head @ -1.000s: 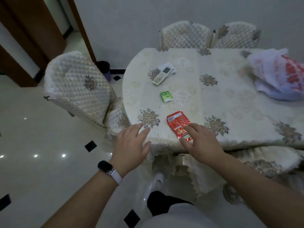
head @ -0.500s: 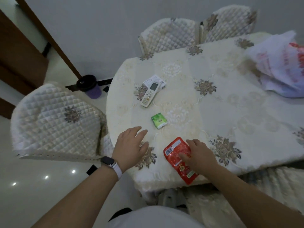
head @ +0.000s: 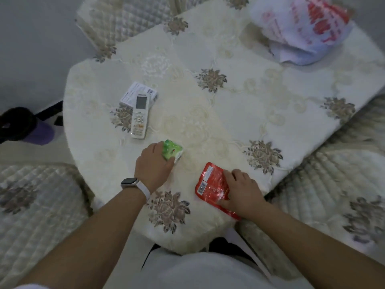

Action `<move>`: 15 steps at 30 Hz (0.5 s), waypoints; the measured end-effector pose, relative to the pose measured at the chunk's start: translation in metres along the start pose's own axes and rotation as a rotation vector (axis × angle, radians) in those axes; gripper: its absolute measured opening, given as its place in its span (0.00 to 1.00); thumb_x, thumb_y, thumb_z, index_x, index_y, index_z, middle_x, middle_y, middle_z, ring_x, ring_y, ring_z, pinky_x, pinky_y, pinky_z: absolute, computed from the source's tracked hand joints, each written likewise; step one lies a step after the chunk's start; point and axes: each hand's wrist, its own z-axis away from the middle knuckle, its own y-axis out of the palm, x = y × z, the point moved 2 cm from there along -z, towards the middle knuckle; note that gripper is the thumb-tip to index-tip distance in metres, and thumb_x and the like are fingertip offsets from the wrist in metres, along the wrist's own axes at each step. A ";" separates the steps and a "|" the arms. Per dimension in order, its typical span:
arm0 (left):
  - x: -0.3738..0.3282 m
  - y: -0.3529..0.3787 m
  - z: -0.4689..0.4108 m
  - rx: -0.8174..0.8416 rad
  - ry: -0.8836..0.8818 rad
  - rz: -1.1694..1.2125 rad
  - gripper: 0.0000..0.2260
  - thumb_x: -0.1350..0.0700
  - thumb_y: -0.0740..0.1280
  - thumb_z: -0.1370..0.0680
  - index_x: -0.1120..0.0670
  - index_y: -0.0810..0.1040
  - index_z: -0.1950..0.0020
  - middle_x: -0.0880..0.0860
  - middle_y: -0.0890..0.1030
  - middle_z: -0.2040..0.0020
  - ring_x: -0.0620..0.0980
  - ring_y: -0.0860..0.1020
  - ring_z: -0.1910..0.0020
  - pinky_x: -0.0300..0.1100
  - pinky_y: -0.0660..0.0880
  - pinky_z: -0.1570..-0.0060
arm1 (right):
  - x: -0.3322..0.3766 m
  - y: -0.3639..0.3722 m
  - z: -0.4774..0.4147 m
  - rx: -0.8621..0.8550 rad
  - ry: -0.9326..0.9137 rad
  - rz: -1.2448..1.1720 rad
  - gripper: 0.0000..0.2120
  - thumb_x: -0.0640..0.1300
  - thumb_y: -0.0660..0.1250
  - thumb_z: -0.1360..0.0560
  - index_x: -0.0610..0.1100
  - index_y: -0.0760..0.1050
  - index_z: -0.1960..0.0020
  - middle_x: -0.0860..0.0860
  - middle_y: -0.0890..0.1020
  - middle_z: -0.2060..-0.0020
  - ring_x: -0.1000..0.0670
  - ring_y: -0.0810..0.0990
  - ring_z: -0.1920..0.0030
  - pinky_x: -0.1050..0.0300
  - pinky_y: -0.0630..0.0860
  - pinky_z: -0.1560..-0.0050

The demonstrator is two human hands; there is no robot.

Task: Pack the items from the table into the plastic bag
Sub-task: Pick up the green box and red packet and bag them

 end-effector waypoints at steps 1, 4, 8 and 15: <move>0.002 0.002 -0.008 0.032 -0.001 0.007 0.30 0.42 0.64 0.21 0.56 0.65 0.24 0.58 0.71 0.29 0.60 0.70 0.32 0.54 0.70 0.37 | 0.002 0.001 0.002 0.011 0.053 -0.013 0.49 0.71 0.66 0.34 0.47 0.52 0.24 0.46 0.67 0.36 0.44 0.69 0.38 0.47 0.70 0.40; 0.008 0.008 -0.027 0.095 0.063 0.001 0.36 0.37 0.64 0.23 0.57 0.61 0.22 0.59 0.70 0.28 0.61 0.69 0.31 0.54 0.68 0.36 | 0.010 0.002 0.006 0.017 0.236 -0.090 0.52 0.70 0.71 0.37 0.47 0.52 0.25 0.46 0.68 0.39 0.45 0.69 0.40 0.48 0.71 0.41; 0.016 0.014 -0.042 0.117 0.182 -0.006 0.38 0.39 0.68 0.24 0.58 0.61 0.22 0.61 0.71 0.31 0.62 0.69 0.34 0.54 0.69 0.39 | 0.026 0.003 0.013 0.020 0.473 -0.334 0.43 0.62 0.77 0.38 0.45 0.62 0.33 0.48 0.70 0.42 0.47 0.74 0.45 0.49 0.75 0.46; 0.014 0.005 -0.046 0.227 0.239 0.240 0.27 0.54 0.71 0.24 0.58 0.68 0.27 0.60 0.69 0.36 0.62 0.76 0.45 0.49 0.74 0.50 | 0.056 0.001 0.033 -0.085 0.714 -0.557 0.21 0.51 0.72 0.29 0.48 0.64 0.46 0.53 0.79 0.59 0.52 0.79 0.61 0.53 0.77 0.61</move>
